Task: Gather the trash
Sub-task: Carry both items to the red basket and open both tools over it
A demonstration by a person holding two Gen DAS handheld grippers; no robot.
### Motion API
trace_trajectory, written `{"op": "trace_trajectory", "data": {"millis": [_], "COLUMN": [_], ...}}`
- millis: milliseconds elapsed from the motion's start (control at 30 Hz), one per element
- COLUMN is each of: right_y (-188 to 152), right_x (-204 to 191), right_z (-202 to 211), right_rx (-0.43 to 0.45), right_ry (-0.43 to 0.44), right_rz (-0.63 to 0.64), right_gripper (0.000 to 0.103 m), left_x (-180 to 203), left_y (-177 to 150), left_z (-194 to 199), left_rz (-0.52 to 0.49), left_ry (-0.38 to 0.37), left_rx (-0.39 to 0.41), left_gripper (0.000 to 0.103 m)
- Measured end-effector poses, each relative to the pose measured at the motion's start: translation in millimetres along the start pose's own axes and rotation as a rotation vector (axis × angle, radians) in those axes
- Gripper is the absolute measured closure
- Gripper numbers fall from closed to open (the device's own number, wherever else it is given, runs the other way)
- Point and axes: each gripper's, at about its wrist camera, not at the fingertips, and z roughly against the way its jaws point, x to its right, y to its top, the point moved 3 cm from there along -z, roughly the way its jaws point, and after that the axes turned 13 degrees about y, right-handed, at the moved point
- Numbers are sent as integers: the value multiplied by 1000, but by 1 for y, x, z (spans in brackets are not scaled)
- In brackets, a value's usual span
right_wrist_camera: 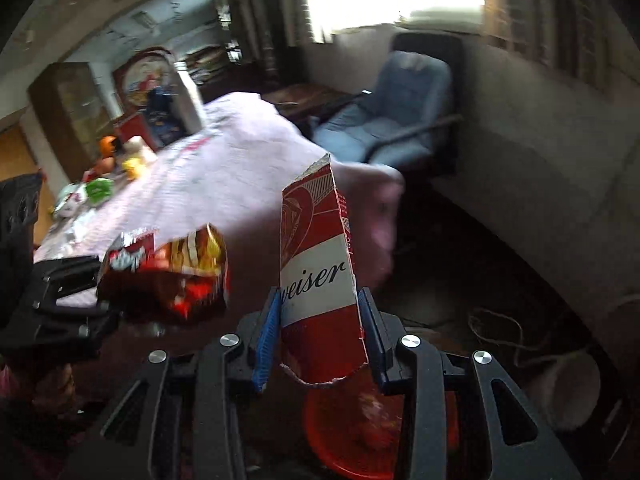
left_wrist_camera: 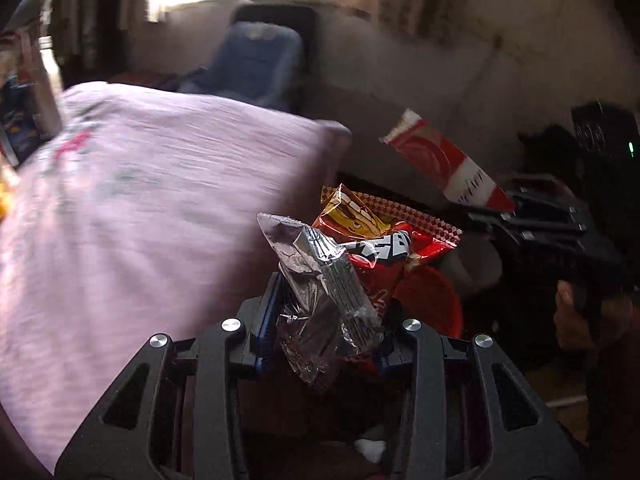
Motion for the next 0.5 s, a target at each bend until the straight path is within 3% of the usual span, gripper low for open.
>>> {"op": "trace_trajectory", "data": {"millis": [133, 233, 367, 500], "right_y": [-19, -32, -44, -55], "right_x": [49, 66, 72, 77], "right_z": [13, 17, 11, 4], "right_rx": [11, 24, 4, -44], "right_ry": [-49, -41, -17, 5], "right_rz": [-93, -128, -123, -106], "right_gripper": [65, 65, 65, 64], "left_x": [57, 75, 68, 47], "left_y": [-10, -18, -17, -9], "left_z": [-45, -70, -76, -66], "left_rz": [-88, -127, -111, -54], "left_ry": [-75, -65, -41, 22], "left_rx": [-95, -157, -174, -146], "left_gripper": [39, 24, 13, 10]}}
